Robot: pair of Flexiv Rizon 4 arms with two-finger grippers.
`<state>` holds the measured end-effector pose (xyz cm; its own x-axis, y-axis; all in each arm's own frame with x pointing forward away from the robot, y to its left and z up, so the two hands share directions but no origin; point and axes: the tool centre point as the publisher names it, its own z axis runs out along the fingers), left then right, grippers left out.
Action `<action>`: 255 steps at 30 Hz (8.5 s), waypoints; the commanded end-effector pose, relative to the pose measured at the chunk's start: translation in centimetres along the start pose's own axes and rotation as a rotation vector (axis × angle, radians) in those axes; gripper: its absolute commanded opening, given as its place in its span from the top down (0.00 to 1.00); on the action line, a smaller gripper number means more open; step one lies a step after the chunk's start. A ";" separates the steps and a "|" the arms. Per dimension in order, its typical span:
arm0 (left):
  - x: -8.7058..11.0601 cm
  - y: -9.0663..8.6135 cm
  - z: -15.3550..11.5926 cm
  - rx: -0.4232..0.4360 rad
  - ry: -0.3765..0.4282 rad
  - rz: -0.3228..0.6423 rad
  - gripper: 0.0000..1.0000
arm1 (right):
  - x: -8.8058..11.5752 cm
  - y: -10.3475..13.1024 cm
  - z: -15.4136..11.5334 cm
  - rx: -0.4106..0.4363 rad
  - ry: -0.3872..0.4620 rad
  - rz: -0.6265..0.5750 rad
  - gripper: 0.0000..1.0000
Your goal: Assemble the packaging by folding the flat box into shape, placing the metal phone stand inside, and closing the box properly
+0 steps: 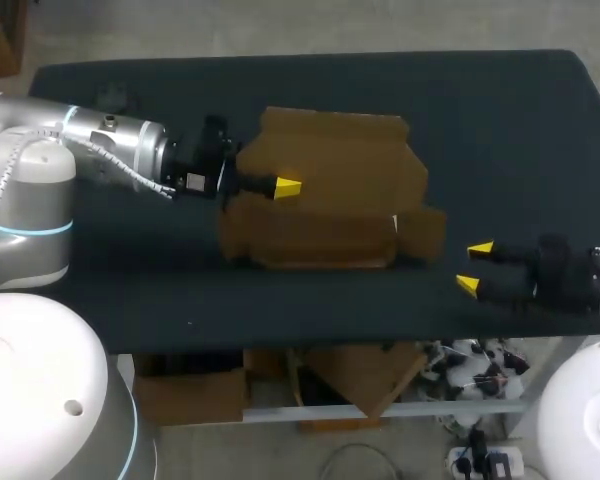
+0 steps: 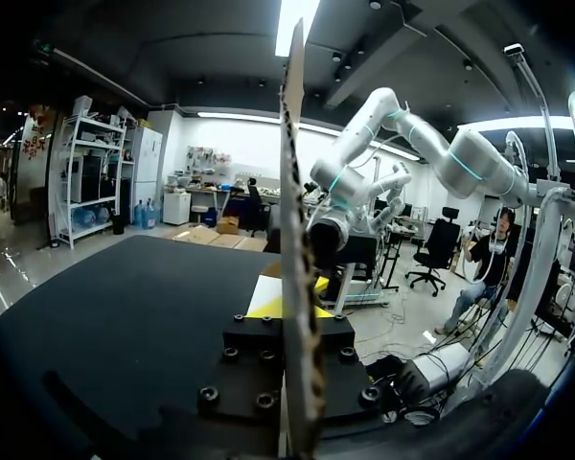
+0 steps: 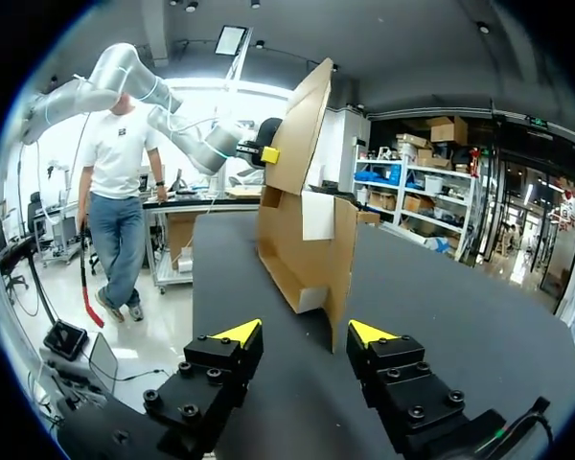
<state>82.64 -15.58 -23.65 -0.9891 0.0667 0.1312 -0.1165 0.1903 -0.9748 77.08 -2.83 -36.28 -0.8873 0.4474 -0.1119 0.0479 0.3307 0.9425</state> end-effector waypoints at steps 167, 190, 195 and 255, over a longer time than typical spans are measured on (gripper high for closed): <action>-0.1 0.3 -0.2 -0.001 0.003 0.000 1.00 | 6.2 0.6 5.9 0.006 -0.135 0.167 0.53; -0.1 0.3 -0.2 -0.001 0.003 0.000 1.00 | 2.6 0.2 3.3 0.025 -0.012 0.032 0.42; -0.1 0.3 -0.2 -0.001 0.003 0.000 1.00 | 1.8 0.4 3.5 0.021 0.028 -0.004 0.42; -0.1 0.3 -0.2 -0.001 0.003 0.000 1.00 | 2.0 2.3 13.3 -0.055 0.009 0.059 0.52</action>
<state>82.70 -15.16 -23.66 -0.9892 0.0662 0.1309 -0.1162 0.1914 -0.9746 81.84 9.22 -37.92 -0.9005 0.4327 -0.0433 0.0836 0.2700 0.9592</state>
